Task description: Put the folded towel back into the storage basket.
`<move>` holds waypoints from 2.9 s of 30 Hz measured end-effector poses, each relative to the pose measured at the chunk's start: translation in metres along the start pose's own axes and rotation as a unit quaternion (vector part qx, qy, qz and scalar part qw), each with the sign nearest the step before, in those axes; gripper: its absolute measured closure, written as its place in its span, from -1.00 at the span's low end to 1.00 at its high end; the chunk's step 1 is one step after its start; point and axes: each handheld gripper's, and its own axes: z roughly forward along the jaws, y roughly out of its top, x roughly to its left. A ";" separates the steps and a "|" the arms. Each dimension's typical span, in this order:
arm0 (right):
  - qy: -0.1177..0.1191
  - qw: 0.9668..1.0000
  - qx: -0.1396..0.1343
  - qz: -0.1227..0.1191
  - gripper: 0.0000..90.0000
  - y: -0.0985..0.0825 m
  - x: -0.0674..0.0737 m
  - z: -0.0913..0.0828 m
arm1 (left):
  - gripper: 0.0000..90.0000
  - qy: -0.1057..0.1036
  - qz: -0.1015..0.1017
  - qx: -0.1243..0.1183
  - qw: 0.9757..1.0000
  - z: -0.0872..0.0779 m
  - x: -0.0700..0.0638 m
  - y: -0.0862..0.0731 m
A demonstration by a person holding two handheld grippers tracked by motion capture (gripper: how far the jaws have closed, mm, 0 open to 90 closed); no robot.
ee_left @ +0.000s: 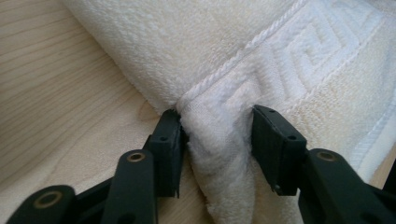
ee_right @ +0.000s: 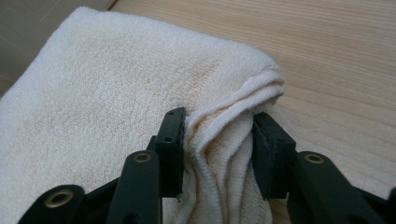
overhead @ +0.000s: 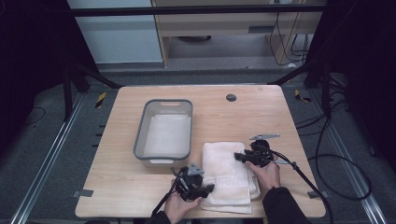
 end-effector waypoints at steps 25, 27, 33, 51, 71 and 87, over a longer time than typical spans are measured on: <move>0.011 0.999 -0.035 -0.016 0.58 0.008 0.012 -0.025 | 0.69 -0.017 0.019 -0.021 0.999 -0.011 -0.007 0.002; 0.010 0.999 -0.041 -0.021 0.58 0.009 0.012 -0.030 | 0.70 -0.019 0.022 -0.027 0.999 -0.015 -0.008 0.004; 0.008 0.998 -0.055 -0.034 0.59 0.012 0.017 -0.041 | 0.70 -0.023 0.029 -0.042 0.998 -0.024 -0.012 0.007; 0.013 0.994 -0.102 -0.046 0.59 0.024 0.031 -0.067 | 0.70 -0.021 0.040 -0.081 0.996 -0.049 -0.014 0.018; 0.008 0.988 -0.148 -0.035 0.60 0.038 0.037 -0.082 | 0.72 -0.014 0.050 -0.121 0.991 -0.067 -0.017 0.039; 0.011 0.978 -0.206 -0.017 0.60 0.054 0.040 -0.097 | 0.73 -0.005 0.054 -0.171 0.984 -0.094 -0.015 0.067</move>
